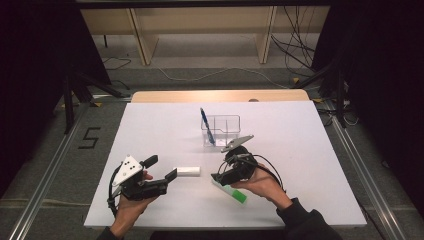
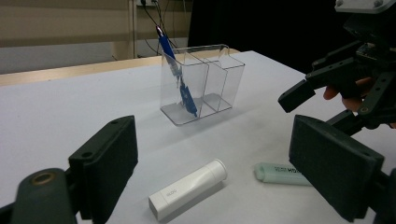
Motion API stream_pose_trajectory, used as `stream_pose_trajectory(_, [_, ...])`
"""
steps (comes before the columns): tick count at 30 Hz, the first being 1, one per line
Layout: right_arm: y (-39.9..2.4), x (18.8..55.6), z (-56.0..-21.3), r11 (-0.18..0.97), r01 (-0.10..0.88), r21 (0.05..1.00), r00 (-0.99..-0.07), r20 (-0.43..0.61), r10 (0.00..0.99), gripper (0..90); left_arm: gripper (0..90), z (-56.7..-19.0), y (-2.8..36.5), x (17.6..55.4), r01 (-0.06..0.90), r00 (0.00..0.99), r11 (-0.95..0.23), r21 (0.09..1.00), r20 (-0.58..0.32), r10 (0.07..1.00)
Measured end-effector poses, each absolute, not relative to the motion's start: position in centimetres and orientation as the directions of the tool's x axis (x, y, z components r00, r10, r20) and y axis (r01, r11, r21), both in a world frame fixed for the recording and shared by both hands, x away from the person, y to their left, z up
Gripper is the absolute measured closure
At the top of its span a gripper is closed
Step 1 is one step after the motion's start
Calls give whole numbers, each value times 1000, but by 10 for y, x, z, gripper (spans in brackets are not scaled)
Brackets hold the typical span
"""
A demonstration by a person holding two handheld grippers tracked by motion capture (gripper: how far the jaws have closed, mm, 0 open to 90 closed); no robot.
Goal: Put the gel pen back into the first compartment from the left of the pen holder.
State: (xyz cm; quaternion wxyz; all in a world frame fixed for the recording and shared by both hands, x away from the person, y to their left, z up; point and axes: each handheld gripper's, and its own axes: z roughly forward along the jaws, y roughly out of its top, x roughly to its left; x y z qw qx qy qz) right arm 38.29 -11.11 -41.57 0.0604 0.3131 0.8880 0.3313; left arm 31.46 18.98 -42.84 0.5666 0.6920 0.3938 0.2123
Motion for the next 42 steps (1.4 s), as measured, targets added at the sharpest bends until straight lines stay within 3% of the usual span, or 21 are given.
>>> stream_pose_trajectory(42, [-112, 377, -447, 734, 540, 412, -819, 54, 572, 225, 150, -429, 192, 314, 307, 596, -44, 951, -156, 788])
